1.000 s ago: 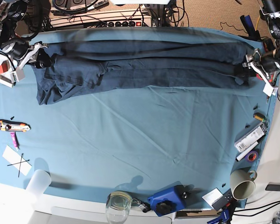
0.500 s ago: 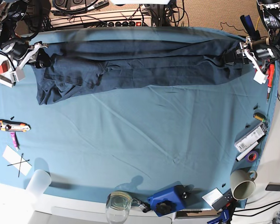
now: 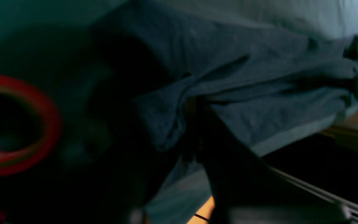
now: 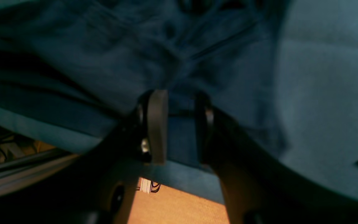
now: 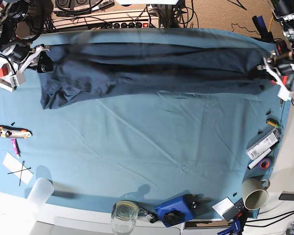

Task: Fold the T-shirt properly
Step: 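Regrasp the strip ends with both grippers and smooth the long strip, then lift the strip end with the left gripper and fold it toward the right gripper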

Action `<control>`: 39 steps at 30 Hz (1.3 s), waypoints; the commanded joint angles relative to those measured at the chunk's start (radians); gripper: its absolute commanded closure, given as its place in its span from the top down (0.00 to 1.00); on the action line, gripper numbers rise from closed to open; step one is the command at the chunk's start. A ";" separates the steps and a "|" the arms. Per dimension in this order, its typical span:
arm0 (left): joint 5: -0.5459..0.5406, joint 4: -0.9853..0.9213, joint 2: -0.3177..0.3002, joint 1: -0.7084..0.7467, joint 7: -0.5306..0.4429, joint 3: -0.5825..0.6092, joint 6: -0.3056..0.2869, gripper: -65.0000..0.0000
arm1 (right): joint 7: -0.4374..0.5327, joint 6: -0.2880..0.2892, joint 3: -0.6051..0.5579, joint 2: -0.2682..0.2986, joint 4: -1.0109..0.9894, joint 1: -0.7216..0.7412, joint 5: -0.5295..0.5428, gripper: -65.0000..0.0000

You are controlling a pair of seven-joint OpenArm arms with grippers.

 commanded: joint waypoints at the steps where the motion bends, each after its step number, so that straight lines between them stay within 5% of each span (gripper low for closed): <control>1: -0.018 0.018 -0.037 -0.008 -0.014 -0.023 0.003 0.00 | 0.035 0.001 0.010 0.022 0.016 0.005 0.021 0.24; 10: -0.072 0.018 -0.085 -0.004 -0.010 -0.032 -0.021 0.00 | 0.071 0.001 0.010 0.022 0.016 0.007 0.020 0.24; 18: -0.364 0.095 -0.073 0.051 -0.010 -0.032 -0.111 0.00 | 0.075 0.001 0.010 0.022 0.016 0.007 0.016 0.24; 26: -0.364 0.356 0.016 0.105 -0.010 -0.032 -0.138 0.00 | 0.111 0.001 0.010 0.022 0.016 0.007 -0.016 0.24; 33: -0.224 0.531 0.113 0.120 -0.010 -0.026 -0.128 0.00 | 0.111 0.001 0.009 0.022 0.016 0.007 -0.030 0.24; 39: -0.082 0.539 0.135 0.120 -0.021 0.160 -0.103 0.00 | 0.112 0.001 0.009 0.022 0.016 0.007 -0.030 0.24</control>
